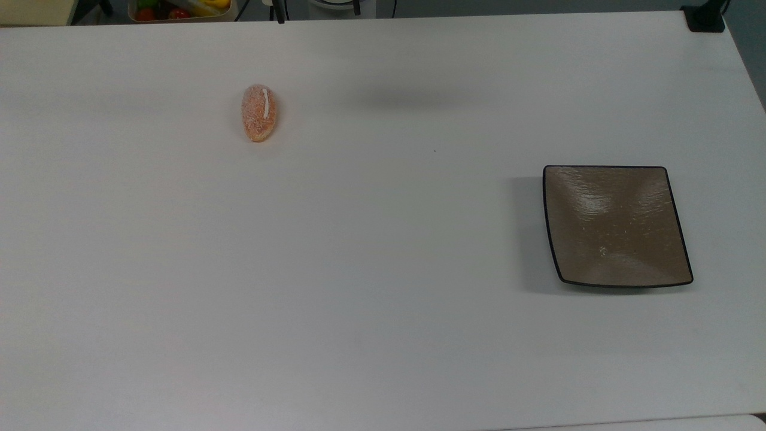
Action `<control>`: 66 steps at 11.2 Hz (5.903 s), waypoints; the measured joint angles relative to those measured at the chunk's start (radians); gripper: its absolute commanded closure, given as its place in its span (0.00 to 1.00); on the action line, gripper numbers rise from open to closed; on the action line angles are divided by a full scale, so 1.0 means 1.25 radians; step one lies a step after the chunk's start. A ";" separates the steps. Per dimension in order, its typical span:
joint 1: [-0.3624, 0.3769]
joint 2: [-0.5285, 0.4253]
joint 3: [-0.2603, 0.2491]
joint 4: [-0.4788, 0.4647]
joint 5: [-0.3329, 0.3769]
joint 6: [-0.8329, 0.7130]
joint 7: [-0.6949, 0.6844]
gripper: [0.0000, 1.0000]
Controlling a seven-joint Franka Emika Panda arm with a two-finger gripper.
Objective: Bread is placed on a ceramic plate
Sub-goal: 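Move the open gripper from its start pose toward the bread roll, then lower the open gripper over the orange bread roll, then close the gripper around the bread roll, then lift the held bread roll up off the table, then carry the bread roll over to the dark square plate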
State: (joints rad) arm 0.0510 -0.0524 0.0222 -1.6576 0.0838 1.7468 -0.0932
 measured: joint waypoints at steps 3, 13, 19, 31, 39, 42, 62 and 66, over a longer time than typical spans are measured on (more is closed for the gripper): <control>0.000 0.000 0.000 -0.001 0.000 -0.008 0.001 0.00; -0.041 0.000 -0.026 -0.049 0.000 -0.226 -0.080 0.00; -0.054 0.000 -0.044 -0.216 -0.063 -0.215 -0.129 0.00; -0.108 0.027 -0.055 -0.515 -0.149 0.342 -0.135 0.00; -0.112 0.099 -0.058 -0.523 -0.153 0.441 -0.121 0.57; -0.113 0.107 -0.059 -0.522 -0.155 0.446 -0.121 0.95; 0.058 0.038 -0.052 0.006 -0.029 -0.056 -0.142 0.93; 0.233 0.172 -0.046 0.131 -0.010 -0.010 -0.005 0.93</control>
State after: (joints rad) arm 0.3427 0.1630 -0.0350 -1.4935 0.0716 1.7340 -0.0994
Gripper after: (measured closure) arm 0.819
